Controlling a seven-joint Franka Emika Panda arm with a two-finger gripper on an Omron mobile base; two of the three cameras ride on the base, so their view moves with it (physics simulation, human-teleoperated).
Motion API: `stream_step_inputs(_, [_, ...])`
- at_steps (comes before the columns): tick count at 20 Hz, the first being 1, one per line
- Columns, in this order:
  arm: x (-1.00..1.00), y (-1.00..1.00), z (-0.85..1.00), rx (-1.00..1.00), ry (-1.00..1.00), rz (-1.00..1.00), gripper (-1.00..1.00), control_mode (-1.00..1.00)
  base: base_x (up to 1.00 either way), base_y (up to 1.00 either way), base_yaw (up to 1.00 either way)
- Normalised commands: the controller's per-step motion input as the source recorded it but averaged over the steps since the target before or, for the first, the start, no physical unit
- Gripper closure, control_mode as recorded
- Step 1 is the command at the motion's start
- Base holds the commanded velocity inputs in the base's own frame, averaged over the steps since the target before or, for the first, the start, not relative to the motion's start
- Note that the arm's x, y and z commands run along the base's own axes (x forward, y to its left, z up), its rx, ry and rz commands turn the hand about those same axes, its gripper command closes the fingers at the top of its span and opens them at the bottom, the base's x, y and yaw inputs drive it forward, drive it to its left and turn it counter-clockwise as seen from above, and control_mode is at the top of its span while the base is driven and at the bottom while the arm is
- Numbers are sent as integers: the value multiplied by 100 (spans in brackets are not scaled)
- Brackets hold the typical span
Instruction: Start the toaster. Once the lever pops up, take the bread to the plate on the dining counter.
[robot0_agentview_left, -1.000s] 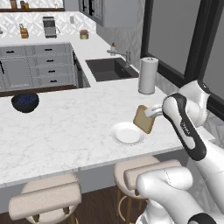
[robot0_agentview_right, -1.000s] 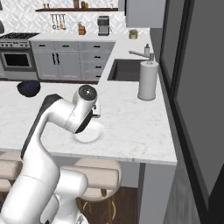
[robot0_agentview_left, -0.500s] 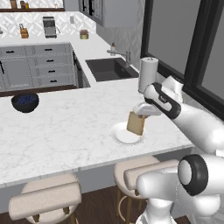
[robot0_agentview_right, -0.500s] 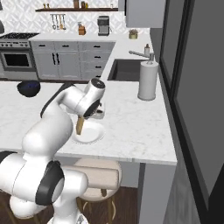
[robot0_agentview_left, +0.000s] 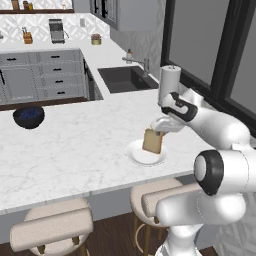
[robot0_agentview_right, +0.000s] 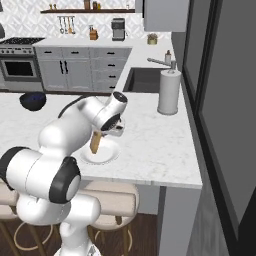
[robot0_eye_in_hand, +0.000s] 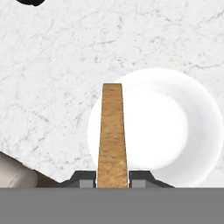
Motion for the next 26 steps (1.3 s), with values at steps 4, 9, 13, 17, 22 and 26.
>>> stream_step_inputs(4, [0, 18, -33, 1, -9, 3, 100, -100, 0, 0, 0])
stream_step_inputs(9, [0, 10, -9, 3, -14, 3, 100, -100, 0, 0, 0])
stream_step_inputs(13, [0, 0, -26, 1, -13, 1, 100, -100, 0, 0, 0])
stream_step_inputs(17, [26, 1, -34, 2, -1, 0, 100, -100, 0, 0, 0])
stream_step_inputs(22, [23, 3, -27, 6, 0, 1, 100, -100, 0, 0, 0])
stream_step_inputs(26, [33, 1, -23, 8, 0, 2, 100, -100, 0, 0, 0])
